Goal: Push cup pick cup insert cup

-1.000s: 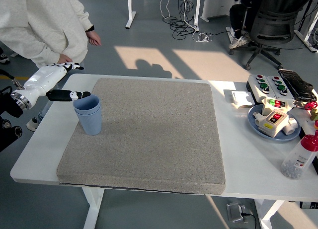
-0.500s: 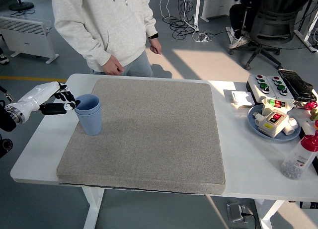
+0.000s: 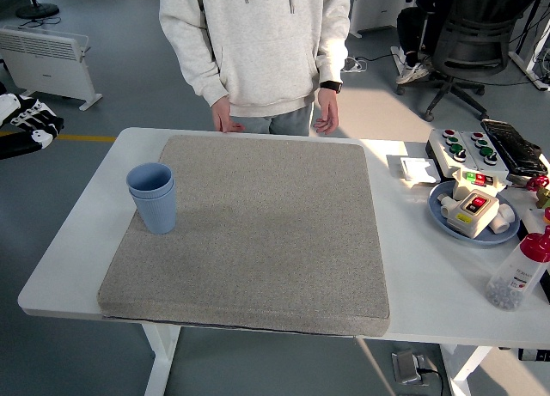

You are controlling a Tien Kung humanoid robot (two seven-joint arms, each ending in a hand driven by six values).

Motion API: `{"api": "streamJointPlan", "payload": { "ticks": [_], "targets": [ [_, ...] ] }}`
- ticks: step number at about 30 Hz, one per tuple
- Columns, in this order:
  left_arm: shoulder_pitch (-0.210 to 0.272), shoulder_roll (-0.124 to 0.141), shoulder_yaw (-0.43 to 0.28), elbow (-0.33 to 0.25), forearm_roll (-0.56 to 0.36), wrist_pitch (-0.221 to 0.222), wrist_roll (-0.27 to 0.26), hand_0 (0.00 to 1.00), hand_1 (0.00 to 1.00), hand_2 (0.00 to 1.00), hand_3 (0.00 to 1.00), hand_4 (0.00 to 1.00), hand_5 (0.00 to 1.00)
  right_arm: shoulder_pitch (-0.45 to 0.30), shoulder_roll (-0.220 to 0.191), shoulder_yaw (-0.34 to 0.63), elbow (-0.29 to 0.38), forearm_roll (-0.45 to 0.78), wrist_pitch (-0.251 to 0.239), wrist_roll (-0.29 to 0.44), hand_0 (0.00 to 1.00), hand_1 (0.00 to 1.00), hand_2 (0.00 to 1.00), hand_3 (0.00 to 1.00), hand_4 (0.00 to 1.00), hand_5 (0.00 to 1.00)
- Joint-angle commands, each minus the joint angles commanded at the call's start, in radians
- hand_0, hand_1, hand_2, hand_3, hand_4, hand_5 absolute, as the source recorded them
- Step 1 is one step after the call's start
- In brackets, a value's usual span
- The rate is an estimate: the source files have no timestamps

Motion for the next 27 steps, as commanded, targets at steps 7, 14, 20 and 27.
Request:
{"api": "streamJointPlan", "payload": {
  "ticks": [7,14,20,27],
  "targets": [
    [0.096,0.071,-0.125,-0.006,-0.041,-0.012,0.004,0.513,0.548,0.553,0.5,0.541,0.673,-0.004,-0.002,-0.006,-0.001,0.013,-0.003,0.003,0.735,0.673,0.652,0.588,0.153,0.372],
    [0.109,0.064,-0.148,-0.009,-0.043,-0.003,0.007,0.518,0.554,0.556,0.503,0.544,0.687,-0.004,-0.002,-0.001,-0.002,0.007,-0.004,0.001,0.735,0.673,0.652,0.588,0.153,0.372],
    [0.098,0.041,-0.127,-0.009,-0.036,-0.012,0.007,0.525,0.559,0.56,0.507,0.55,0.7,-0.004,-0.004,0.004,-0.002,0.002,-0.003,-0.004,0.735,0.673,0.652,0.587,0.153,0.372],
    [0.088,0.029,-0.113,-0.008,-0.038,-0.004,0.013,0.528,0.561,0.562,0.509,0.551,0.705,-0.006,-0.007,0.0,-0.002,0.012,-0.004,-0.002,0.735,0.673,0.652,0.587,0.154,0.371]
  ]
}}
